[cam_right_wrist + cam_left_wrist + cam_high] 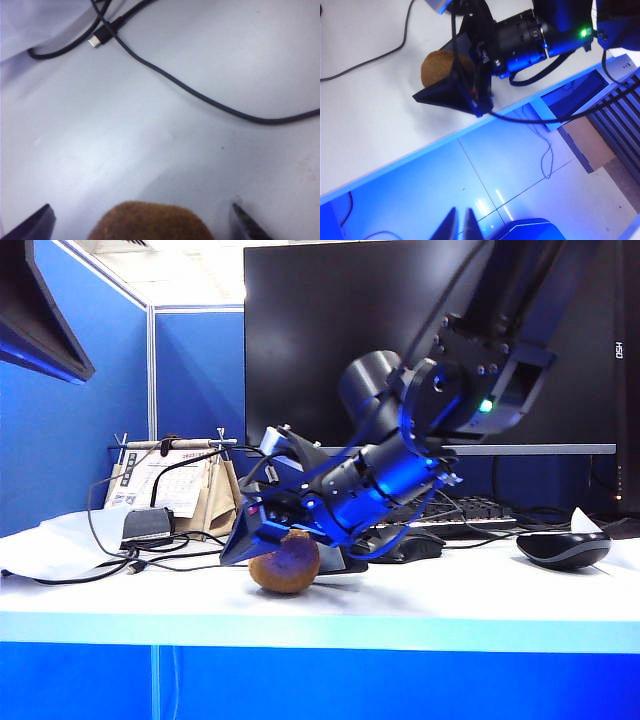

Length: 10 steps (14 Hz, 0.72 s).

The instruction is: Pick up the kiwi and place it near the upside-down mouse.

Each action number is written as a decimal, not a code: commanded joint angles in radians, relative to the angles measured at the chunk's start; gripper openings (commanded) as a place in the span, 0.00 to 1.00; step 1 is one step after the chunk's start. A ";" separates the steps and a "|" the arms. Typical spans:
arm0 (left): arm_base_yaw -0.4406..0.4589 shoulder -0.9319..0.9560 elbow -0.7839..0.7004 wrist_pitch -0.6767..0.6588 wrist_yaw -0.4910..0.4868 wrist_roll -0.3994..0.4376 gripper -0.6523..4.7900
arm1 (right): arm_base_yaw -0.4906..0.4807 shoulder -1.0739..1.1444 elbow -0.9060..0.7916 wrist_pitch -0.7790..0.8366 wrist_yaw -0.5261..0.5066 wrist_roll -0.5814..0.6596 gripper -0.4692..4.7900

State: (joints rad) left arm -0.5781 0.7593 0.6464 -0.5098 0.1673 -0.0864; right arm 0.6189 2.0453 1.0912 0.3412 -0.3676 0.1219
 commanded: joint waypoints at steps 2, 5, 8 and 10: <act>0.000 -0.004 0.003 0.018 0.011 -0.003 0.17 | 0.009 0.006 -0.005 -0.132 0.060 0.008 1.00; 0.000 -0.004 0.003 0.033 0.011 -0.002 0.17 | 0.008 0.003 -0.005 -0.166 0.080 0.008 0.78; 0.000 -0.004 0.003 0.032 0.011 -0.002 0.17 | 0.008 -0.018 -0.005 -0.178 0.130 0.005 0.56; 0.000 -0.004 0.003 0.032 0.010 0.001 0.17 | 0.005 -0.044 -0.005 -0.172 0.131 0.003 0.50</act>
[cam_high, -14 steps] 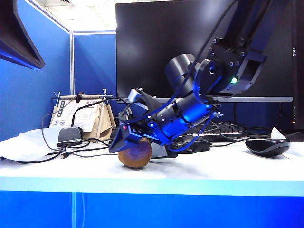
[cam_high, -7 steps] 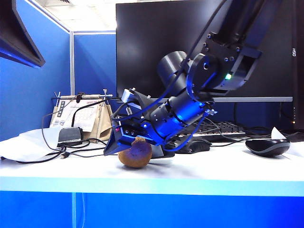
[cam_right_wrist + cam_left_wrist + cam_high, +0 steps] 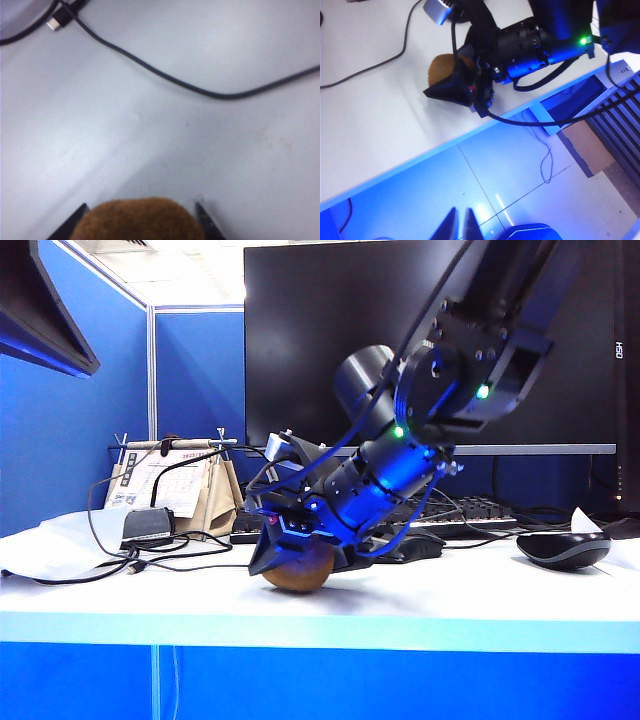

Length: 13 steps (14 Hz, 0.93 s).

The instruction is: Pick up the kiwi and place it near the upside-down mouse.

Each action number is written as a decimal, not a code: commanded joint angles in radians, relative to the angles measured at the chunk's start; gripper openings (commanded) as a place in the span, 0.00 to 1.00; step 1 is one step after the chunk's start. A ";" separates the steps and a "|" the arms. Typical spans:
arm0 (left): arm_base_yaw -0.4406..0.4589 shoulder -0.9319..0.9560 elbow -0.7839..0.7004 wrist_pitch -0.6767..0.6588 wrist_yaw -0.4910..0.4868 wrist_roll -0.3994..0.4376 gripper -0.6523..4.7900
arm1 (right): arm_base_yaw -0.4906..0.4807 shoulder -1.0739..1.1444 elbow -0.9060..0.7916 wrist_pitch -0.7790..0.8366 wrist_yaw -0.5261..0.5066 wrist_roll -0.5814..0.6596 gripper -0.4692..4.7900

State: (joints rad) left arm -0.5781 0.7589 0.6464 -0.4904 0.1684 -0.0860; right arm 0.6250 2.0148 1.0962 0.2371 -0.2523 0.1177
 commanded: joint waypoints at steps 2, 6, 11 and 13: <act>0.000 -0.003 0.003 0.013 0.009 0.000 0.17 | -0.004 -0.046 -0.010 -0.070 0.026 -0.015 0.48; 0.000 -0.003 0.003 0.022 -0.016 0.001 0.17 | -0.039 -0.176 -0.011 -0.079 0.074 -0.025 0.48; 0.000 -0.003 0.003 0.097 -0.014 0.001 0.17 | -0.196 -0.464 -0.157 -0.067 0.080 -0.064 0.49; 0.000 -0.003 0.003 0.119 -0.014 0.001 0.17 | -0.272 -0.560 -0.253 -0.068 0.081 -0.074 0.49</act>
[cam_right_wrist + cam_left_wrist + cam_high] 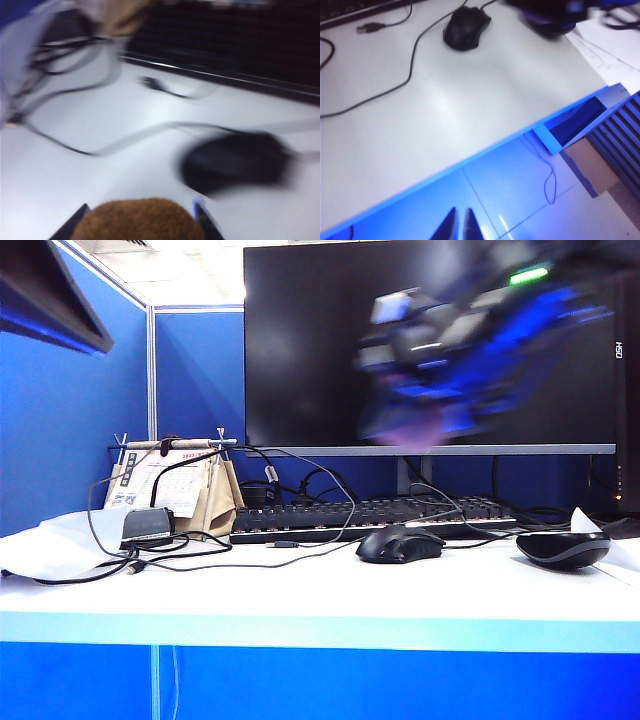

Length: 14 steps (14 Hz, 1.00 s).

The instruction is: Pick up the kiwi and place it near the upside-down mouse.

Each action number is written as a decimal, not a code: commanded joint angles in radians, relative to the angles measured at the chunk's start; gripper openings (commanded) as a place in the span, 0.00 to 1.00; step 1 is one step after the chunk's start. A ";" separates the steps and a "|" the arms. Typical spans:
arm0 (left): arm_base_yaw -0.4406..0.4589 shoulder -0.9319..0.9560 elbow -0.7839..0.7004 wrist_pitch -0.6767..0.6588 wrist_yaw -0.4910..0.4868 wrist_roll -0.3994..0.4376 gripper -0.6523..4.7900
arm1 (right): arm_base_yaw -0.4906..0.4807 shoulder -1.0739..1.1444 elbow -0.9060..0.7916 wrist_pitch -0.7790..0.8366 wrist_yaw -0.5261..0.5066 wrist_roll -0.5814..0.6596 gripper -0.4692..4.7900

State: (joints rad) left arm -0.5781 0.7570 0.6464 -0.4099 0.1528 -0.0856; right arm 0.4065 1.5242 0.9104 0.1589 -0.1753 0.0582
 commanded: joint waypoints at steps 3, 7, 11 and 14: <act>0.000 -0.002 0.003 0.070 0.002 0.000 0.17 | -0.175 -0.145 -0.177 0.000 0.004 -0.014 0.49; 0.000 -0.001 0.003 0.070 0.005 0.000 0.17 | -0.275 -0.145 -0.258 0.003 0.003 -0.038 0.49; 0.000 -0.001 0.003 0.084 0.005 0.000 0.17 | -0.394 -0.130 -0.312 0.056 -0.004 -0.040 0.49; 0.000 -0.001 0.003 0.091 0.009 -0.002 0.17 | -0.409 -0.079 -0.312 0.117 -0.038 -0.040 0.49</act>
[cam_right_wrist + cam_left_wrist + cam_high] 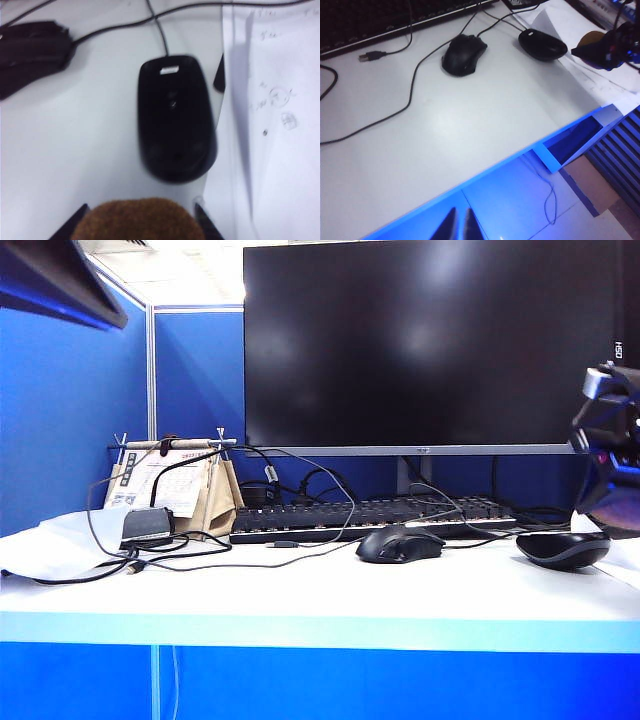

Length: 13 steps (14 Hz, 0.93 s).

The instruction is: Pick up the kiwi and place it near the upside-down mouse.

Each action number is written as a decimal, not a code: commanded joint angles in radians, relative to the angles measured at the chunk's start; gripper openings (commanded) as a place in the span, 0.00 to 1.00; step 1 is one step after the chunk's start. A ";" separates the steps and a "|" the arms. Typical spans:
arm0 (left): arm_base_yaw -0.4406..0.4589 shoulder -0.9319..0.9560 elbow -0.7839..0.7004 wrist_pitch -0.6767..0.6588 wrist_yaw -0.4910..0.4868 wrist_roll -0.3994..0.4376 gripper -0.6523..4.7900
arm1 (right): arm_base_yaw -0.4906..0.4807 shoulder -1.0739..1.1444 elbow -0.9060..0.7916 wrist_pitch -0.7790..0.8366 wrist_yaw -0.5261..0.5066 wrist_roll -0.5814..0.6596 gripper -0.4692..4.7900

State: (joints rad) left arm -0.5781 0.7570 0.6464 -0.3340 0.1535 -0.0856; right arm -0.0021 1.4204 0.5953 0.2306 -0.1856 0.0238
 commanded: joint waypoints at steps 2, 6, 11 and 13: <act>0.000 -0.001 0.003 0.014 0.008 -0.009 0.17 | 0.004 0.115 0.003 0.066 -0.037 -0.005 0.49; 0.000 -0.001 0.003 0.015 0.008 -0.020 0.17 | 0.004 0.190 0.003 0.073 -0.045 -0.005 0.49; 0.000 -0.001 0.003 0.015 0.008 -0.020 0.17 | 0.004 0.192 0.003 0.098 -0.052 -0.005 0.85; 0.000 -0.001 0.003 0.015 0.008 -0.020 0.17 | 0.004 0.191 0.003 0.098 -0.053 -0.004 0.89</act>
State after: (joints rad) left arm -0.5781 0.7570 0.6464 -0.3328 0.1535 -0.1051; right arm 0.0006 1.6131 0.5957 0.3161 -0.2382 0.0208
